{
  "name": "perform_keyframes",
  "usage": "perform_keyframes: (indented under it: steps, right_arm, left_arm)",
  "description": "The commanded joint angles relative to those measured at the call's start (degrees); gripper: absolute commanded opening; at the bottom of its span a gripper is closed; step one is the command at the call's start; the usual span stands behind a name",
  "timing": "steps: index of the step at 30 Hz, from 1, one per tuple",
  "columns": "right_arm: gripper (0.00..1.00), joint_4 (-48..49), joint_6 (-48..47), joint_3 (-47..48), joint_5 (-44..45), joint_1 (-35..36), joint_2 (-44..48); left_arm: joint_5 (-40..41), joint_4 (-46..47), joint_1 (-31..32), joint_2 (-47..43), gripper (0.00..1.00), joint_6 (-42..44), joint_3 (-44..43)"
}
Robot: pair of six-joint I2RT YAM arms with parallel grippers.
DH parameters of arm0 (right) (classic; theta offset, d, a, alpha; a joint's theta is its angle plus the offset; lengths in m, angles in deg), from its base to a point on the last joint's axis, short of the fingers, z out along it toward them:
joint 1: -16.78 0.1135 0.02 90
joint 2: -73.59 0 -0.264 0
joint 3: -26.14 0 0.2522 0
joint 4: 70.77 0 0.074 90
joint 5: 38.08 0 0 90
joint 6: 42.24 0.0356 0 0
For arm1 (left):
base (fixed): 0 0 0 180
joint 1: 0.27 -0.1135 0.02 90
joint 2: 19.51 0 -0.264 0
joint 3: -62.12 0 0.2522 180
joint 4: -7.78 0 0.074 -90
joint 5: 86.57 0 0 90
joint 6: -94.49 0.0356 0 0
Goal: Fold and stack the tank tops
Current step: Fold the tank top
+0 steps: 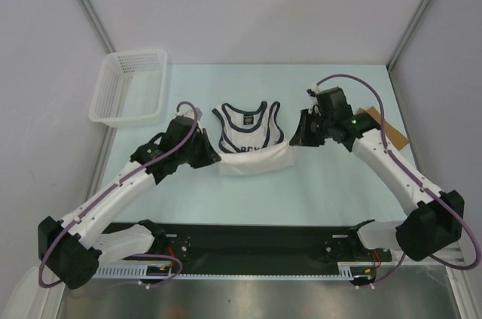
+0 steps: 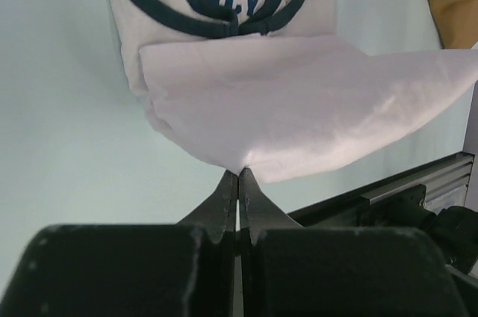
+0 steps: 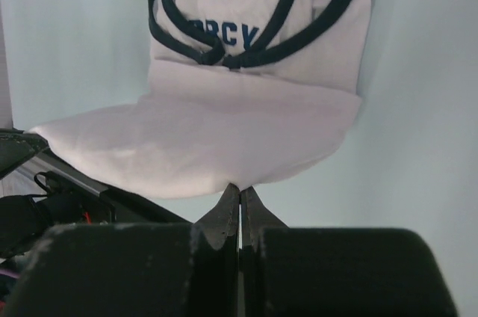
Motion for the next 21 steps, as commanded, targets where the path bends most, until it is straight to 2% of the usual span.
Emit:
perform_keyframes:
  steps: [1,8,21]
  right_arm:
    - [0.0,2.5,-2.8,6.5,-3.2,-2.7,-3.9]
    - [0.0,2.0,-4.3,19.3,-5.6,-6.1,-13.7]
    - [0.0,3.5,-3.0,32.5,-10.3,-9.6,-28.8]
  left_arm:
    - [-2.9,0.3,-2.7,4.5,0.0,5.3,-6.6]
    - [-6.8,1.7,-8.5,12.2,0.0,7.4,-14.8]
    - [-10.2,3.3,-16.2,23.8,0.0,9.4,-24.1]
